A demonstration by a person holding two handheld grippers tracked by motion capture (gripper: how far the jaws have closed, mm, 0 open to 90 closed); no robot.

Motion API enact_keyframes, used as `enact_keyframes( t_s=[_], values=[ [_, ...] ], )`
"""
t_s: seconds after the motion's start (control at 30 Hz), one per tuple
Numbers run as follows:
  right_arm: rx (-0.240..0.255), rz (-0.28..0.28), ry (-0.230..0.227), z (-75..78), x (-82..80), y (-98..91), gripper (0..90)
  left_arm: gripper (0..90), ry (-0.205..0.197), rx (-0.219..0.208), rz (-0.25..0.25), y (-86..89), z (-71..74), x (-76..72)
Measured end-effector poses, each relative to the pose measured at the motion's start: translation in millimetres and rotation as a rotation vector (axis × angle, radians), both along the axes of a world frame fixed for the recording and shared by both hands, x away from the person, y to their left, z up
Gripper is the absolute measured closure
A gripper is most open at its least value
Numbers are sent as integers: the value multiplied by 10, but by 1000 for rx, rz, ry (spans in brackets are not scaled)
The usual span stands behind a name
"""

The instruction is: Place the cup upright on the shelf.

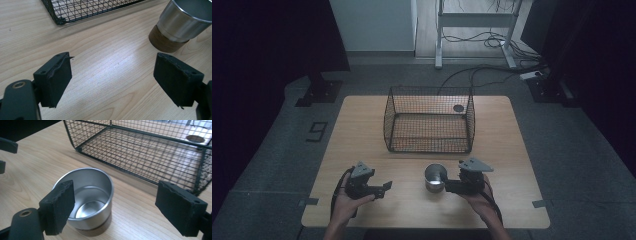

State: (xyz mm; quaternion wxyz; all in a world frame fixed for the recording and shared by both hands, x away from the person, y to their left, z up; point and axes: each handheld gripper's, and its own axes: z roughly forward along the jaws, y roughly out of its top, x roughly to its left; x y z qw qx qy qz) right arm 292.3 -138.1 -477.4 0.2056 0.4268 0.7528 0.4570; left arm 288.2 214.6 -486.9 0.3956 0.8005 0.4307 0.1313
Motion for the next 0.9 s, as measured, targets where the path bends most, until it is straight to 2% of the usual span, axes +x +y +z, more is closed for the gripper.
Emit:
enact_keyframes(
  t_s=[0.6,0.63,0.9],
  values=[
    [-30,80,25,-55,114,361,131,154,-1,-2,2,20,9,-4],
    [-36,91,28,-60,141,431,129,154,-1,-2,1,20,9,-5],
    [-60,89,26,-87,182,532,106,154,-1,-2,-1,21,11,-6]
  ],
)
